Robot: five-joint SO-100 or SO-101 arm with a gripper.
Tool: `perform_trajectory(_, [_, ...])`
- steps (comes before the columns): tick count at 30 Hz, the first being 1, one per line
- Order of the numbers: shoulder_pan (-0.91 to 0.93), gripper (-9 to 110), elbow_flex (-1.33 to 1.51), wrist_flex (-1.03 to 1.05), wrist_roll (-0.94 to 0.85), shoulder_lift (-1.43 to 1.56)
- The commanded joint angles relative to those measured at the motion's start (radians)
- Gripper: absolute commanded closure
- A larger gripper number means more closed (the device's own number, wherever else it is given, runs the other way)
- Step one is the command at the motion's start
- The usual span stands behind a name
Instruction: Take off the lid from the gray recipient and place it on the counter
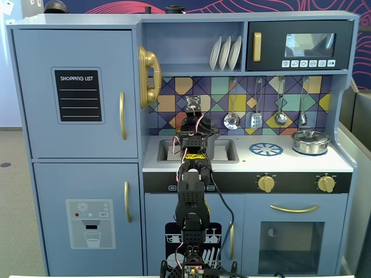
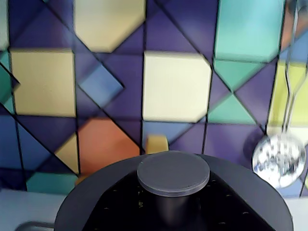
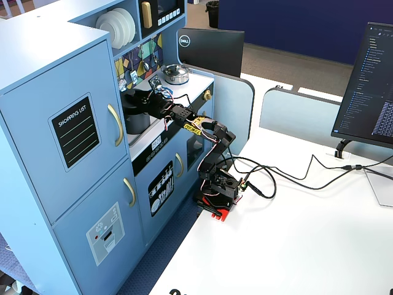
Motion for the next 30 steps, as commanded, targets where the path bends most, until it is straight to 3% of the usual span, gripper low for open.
perform_trajectory(1, [0.046, 102, -0.094, 0.032, -0.002, 0.067])
perform_trajectory(10, [0.364, 102, -0.117, 0.072, 0.06, 0.092])
perform_trajectory(16, [0.537, 102, -0.095, -0.017, 0.086, 0.014])
perform_trajectory(30, [0.569, 102, 0.005, -0.186, 0.086, -0.161])
